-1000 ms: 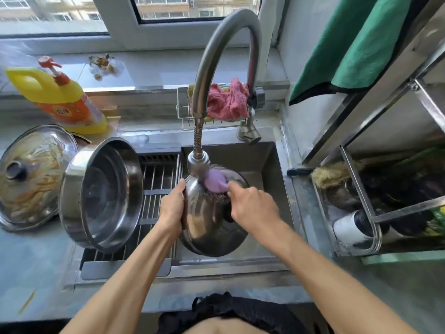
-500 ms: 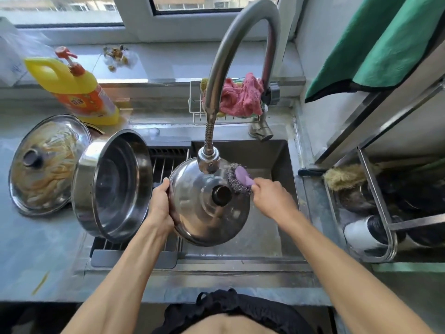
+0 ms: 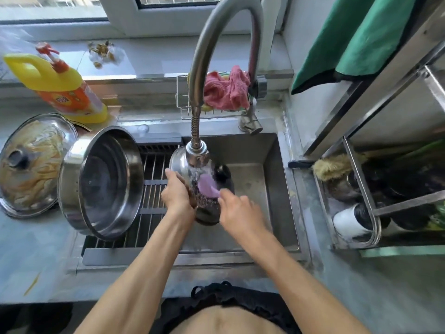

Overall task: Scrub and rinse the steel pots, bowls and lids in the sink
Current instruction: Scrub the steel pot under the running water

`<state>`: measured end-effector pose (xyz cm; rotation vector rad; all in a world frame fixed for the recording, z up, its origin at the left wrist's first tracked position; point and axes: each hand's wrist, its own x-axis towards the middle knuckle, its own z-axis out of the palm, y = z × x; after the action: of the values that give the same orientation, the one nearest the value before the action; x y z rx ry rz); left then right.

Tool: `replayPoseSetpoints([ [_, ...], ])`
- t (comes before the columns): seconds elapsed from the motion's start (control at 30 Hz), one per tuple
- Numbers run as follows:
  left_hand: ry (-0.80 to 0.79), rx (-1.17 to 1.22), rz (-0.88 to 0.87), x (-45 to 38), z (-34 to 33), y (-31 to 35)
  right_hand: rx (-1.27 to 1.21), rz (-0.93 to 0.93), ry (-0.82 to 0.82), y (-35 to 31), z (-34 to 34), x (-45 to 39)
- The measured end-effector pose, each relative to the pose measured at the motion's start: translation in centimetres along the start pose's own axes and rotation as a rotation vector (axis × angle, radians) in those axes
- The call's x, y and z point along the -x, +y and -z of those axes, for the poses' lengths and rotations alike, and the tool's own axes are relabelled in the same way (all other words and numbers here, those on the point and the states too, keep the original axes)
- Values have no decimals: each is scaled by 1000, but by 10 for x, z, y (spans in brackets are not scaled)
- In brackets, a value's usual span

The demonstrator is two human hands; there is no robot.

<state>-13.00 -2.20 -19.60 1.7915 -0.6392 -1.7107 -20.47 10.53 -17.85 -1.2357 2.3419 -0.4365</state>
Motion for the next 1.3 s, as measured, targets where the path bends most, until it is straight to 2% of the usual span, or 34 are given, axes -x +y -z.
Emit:
replayPoseSetpoints([
  [0.13, -36, -436, -208, -4, 9, -10, -9, -71, 74, 10, 22, -35],
  [0.2, -63, -480, -232, -9, 16, -8, -21, -123, 71, 24, 28, -53],
  [0.27, -108, -417, -217, -13, 23, -4, -41, -190, 52, 46, 26, -65],
  [0.37, -190, -127, -69, -23, 28, 7, -68, -268, 28, 75, 16, -66],
  [0.47, -82, 89, 29, -28, 24, 14, -67, -265, -4, 76, -2, -43],
  [0.57, -18, 173, 84, -26, 15, 10, -40, -179, -61, 53, -20, -10],
  [0.7, -32, -68, -20, -8, 5, -6, 6, -3, -39, 19, -18, 21],
  [0.83, -124, -496, -397, 7, 5, -20, 138, 89, 58, 9, 8, 13],
  [0.9, -166, -716, -524, 12, 6, -25, 287, 90, 67, 9, 25, 3],
  [0.97, -171, -796, -610, 13, 9, -26, 417, 93, 49, 5, 43, -8],
  [1.13, -242, -719, -746, -2, 17, -16, 499, -54, -47, 8, 86, -55],
  [1.3, -252, -442, -557, -18, 32, 5, 329, -249, -247, 67, 77, -92],
])
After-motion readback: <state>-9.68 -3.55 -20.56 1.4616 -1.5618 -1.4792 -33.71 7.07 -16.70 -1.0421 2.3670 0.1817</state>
